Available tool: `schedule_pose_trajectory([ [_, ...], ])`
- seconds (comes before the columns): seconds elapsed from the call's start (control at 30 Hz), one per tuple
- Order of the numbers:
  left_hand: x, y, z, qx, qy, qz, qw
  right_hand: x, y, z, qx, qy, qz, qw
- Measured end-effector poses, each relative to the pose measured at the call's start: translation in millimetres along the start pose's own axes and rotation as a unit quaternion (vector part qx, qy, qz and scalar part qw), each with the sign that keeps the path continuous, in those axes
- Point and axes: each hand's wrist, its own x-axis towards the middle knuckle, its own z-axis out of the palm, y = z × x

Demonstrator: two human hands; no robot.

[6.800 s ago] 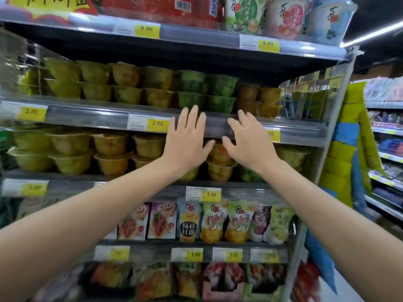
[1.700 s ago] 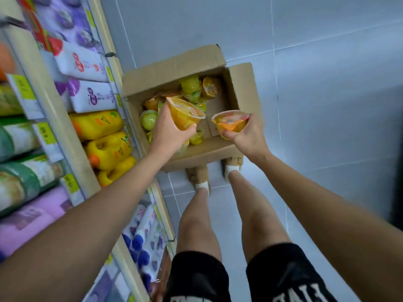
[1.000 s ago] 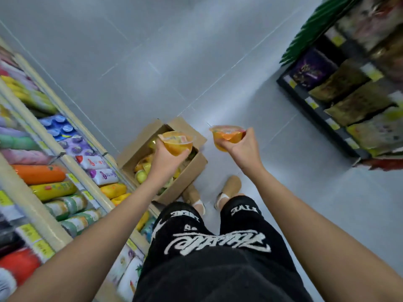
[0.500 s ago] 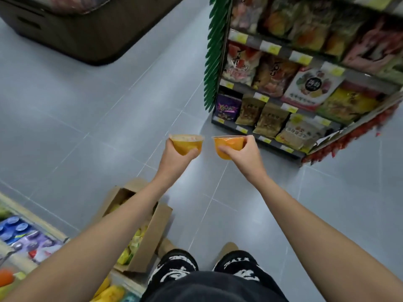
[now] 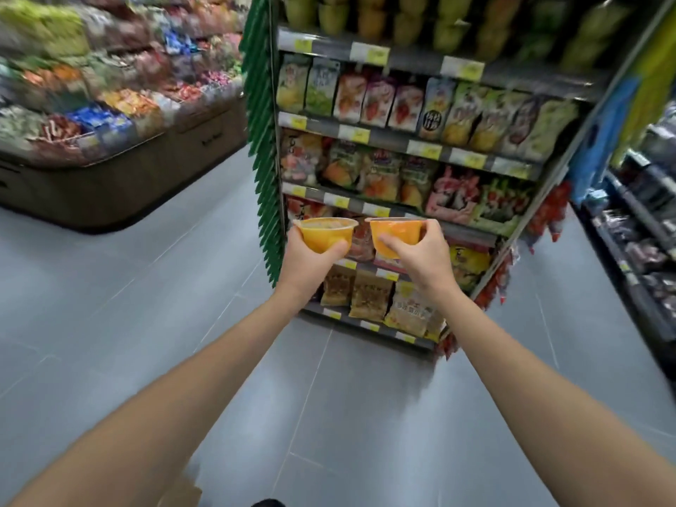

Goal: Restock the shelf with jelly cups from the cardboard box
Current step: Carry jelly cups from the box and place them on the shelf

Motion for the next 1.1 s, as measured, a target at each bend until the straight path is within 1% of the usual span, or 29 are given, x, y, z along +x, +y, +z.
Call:
schedule_pose_trajectory([
  [0.13, 28, 37, 30, -0.002, -0.016, 0.050, 0.999, 36, -16, -42, 0.012, 0.032, -0.033, 0.999],
  [0.37, 100, 104, 92, -0.006, -0.054, 0.097, 0.994, 111, -40, -112, 0.015, 0.099, -0.088, 0.991],
  [0.47, 133, 137, 124, 0.002, -0.071, 0.123, 0.990, 150, -53, -142, 0.017, 0.130, -0.113, 0.985],
  [0.57, 167, 174, 152, 0.020, -0.067, 0.155, 0.986, 192, -69, -169, 0.007, 0.160, -0.133, 0.978],
  [0.67, 206, 211, 178, 0.006, -0.077, 0.179, 0.981, 237, -87, -195, 0.007, 0.177, -0.155, 0.972],
  [0.9, 283, 288, 221, 0.002, -0.082, 0.285, 0.955, 325, -124, -239, 0.006, 0.228, -0.212, 0.950],
  [1.0, 304, 314, 237, 0.004, -0.090, 0.318, 0.944, 351, -139, -254, 0.004, 0.243, -0.228, 0.943],
  [1.1, 319, 339, 254, 0.004, -0.081, 0.341, 0.937, 375, -152, -267, -0.001, 0.260, -0.236, 0.936],
])
